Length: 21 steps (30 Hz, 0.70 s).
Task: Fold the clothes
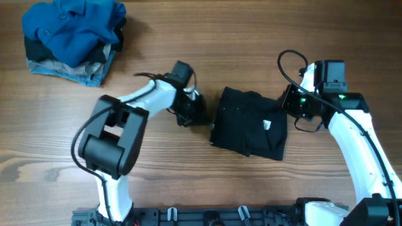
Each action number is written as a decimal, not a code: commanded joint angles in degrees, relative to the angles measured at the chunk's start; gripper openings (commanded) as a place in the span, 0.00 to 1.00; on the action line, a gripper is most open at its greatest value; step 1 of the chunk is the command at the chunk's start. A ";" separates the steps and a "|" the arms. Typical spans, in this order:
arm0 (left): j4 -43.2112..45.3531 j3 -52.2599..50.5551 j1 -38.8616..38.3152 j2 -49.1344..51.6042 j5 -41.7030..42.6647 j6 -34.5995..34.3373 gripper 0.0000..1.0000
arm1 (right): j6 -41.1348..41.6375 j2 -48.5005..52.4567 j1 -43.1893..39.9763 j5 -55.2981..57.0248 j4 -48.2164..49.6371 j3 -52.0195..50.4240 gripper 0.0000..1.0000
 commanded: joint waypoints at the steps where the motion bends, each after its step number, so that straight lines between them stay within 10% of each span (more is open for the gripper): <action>1: -4.44 5.33 6.05 -0.37 -3.15 13.25 0.18 | -0.42 -0.15 -0.09 5.01 -1.38 0.24 0.12; 8: -12.11 12.74 6.56 -5.46 1.62 22.49 0.22 | -1.07 -0.15 -0.09 5.46 -1.57 0.24 0.13; 12: -13.94 12.66 1.57 -5.73 1.55 21.92 0.04 | -1.42 -0.15 -0.09 6.08 -0.63 0.24 0.13; 21: -11.17 8.17 -10.97 -3.61 -0.46 6.21 0.04 | -1.25 -0.15 -0.09 6.36 -0.20 0.24 0.13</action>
